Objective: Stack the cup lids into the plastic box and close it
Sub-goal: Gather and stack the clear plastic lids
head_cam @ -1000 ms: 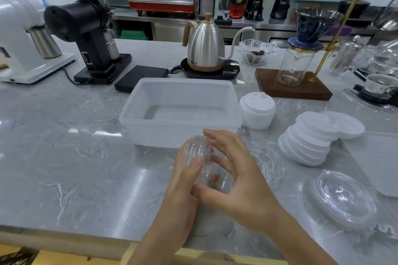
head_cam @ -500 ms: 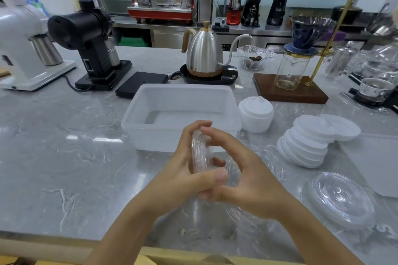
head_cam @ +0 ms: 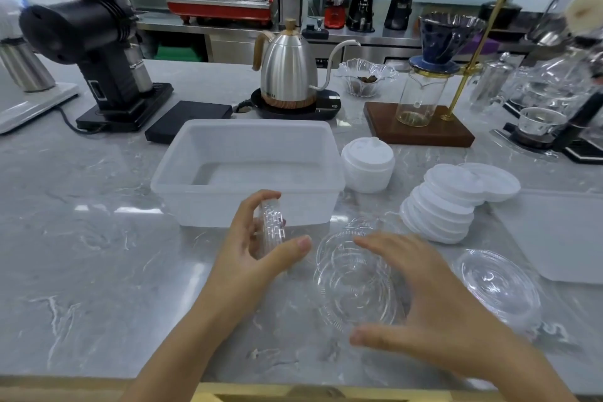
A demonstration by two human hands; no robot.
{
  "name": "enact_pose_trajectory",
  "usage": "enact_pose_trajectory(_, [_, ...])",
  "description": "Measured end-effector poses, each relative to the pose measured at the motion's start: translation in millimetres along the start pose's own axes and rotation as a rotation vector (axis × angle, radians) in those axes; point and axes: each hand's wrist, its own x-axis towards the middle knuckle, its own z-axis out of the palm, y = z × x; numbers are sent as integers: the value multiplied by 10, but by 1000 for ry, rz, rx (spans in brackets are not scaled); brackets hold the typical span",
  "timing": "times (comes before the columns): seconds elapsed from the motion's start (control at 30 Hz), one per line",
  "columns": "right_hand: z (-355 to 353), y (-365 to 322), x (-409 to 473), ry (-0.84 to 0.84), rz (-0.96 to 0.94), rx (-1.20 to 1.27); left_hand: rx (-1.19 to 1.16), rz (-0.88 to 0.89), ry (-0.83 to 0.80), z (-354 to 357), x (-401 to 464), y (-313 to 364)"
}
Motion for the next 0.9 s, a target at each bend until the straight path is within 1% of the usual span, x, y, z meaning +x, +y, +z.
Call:
enact_pose_trajectory(0.1, [44, -14, 16, -19, -36, -76, 21, -1, -17, 3, -16, 15])
enact_pose_trajectory(0.37, [120, 54, 127, 90, 31, 33, 50, 16, -54, 2, -65, 38])
enact_pose_trajectory(0.43, [148, 74, 164, 130, 64, 103, 36, 15, -51, 8, -62, 43])
enact_pose_trajectory(0.53, [190, 91, 228, 249, 106, 218, 25, 13, -53, 14, -57, 56])
enact_pose_trajectory(0.6, [201, 92, 259, 347, 112, 269, 13, 11, -55, 10, -59, 65])
enact_pose_trajectory(0.73, [213, 96, 292, 462, 127, 334, -22, -1, -69, 9, -58, 69])
enact_pose_trajectory(0.8, [226, 104, 306, 511, 151, 442, -36, -2, -71, 6, -57, 63])
enact_pose_trajectory(0.9, [245, 117, 323, 541, 171, 651, -35, 3, -77, -2, -53, 38])
